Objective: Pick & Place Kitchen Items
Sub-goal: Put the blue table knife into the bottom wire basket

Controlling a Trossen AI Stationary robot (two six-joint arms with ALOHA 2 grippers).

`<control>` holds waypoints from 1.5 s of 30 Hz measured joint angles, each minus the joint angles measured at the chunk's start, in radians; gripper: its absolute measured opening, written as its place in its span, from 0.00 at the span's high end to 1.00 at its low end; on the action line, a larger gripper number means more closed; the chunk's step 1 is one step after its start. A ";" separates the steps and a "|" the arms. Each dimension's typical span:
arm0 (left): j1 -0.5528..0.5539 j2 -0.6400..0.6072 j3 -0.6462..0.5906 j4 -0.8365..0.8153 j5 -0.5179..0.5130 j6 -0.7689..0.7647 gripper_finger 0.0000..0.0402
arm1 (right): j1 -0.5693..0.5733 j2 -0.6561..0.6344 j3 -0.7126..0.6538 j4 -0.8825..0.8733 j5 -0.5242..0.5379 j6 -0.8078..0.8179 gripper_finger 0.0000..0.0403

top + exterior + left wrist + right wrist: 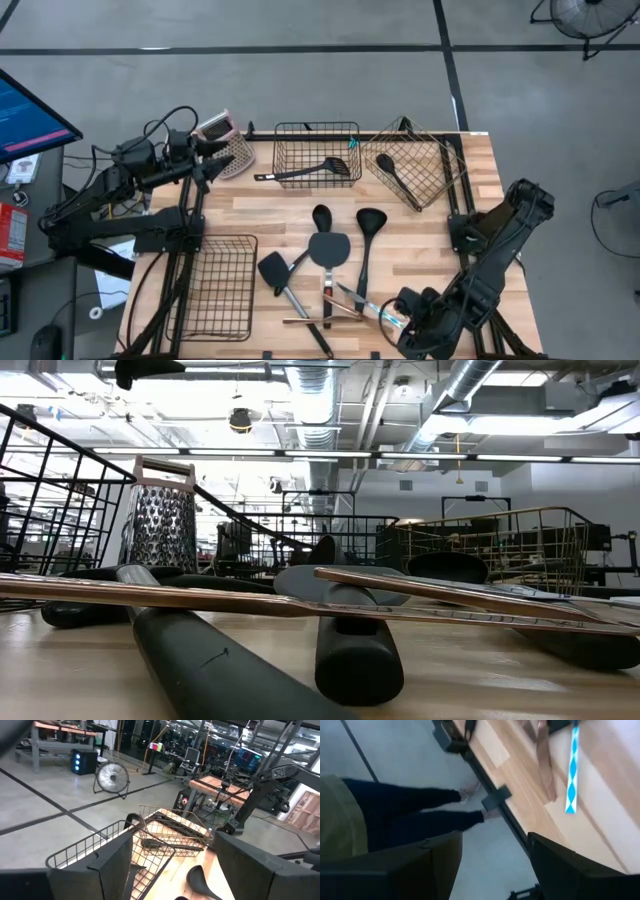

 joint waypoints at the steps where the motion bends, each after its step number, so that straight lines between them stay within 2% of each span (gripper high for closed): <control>1: 0.000 0.000 0.000 0.000 0.001 0.000 0.34 | 0.000 0.008 0.000 0.008 -0.006 -0.007 0.45; 10: 0.000 0.000 0.000 0.000 0.001 0.000 0.34 | -0.002 0.058 0.000 0.058 -0.026 -0.034 0.45; 34: 0.000 0.000 0.000 0.000 0.001 -0.002 0.34 | -0.002 0.055 0.000 0.080 -0.007 -0.035 0.45; 45: 0.000 0.000 0.000 0.000 0.001 -0.003 0.34 | -0.004 0.054 0.000 0.078 -0.007 -0.094 0.45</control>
